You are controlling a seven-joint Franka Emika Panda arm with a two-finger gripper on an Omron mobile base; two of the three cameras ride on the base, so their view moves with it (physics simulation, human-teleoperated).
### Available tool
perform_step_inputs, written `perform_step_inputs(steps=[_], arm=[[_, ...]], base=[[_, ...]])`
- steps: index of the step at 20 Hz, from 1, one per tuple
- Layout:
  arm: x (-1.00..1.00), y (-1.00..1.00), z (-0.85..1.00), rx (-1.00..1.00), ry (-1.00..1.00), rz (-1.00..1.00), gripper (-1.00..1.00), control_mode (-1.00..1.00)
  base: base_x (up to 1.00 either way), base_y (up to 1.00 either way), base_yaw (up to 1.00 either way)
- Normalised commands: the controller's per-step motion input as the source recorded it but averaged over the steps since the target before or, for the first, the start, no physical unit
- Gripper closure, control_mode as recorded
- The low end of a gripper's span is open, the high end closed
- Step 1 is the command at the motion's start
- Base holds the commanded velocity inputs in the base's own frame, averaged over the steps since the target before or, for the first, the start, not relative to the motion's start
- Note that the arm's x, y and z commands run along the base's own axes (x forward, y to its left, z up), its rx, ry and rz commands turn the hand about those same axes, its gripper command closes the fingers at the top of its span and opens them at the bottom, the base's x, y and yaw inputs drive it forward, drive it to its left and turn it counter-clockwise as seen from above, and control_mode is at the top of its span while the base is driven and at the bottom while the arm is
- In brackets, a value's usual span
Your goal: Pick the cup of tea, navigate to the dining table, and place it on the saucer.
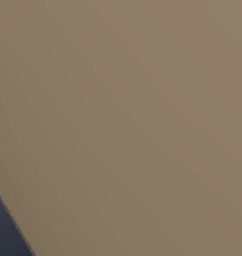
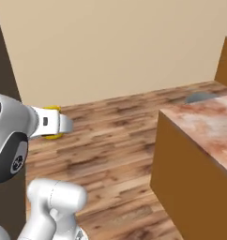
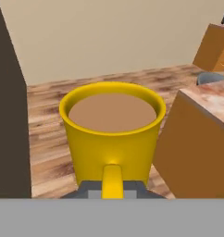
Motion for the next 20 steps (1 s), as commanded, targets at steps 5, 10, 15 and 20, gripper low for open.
perform_step_inputs(steps=[5, 10, 15, 20], arm=[[0.0, 0.0, 0.0, 0.0, 0.0, 0.0, 1.0, 1.0], [0.0, 0.0, 0.0, 0.0, 0.0, 0.0, 1.0, 1.0], [0.0, 0.0, 0.0, 0.0, 0.0, 0.0, 1.0, 1.0], [0.0, 0.0, 0.0, 0.0, 0.0, 0.0, 1.0, 1.0]], base=[[1.0, 0.71, -0.48], [1.0, 0.86, -0.49], [0.91, 0.95, -0.51], [0.79, 0.99, -0.5]])
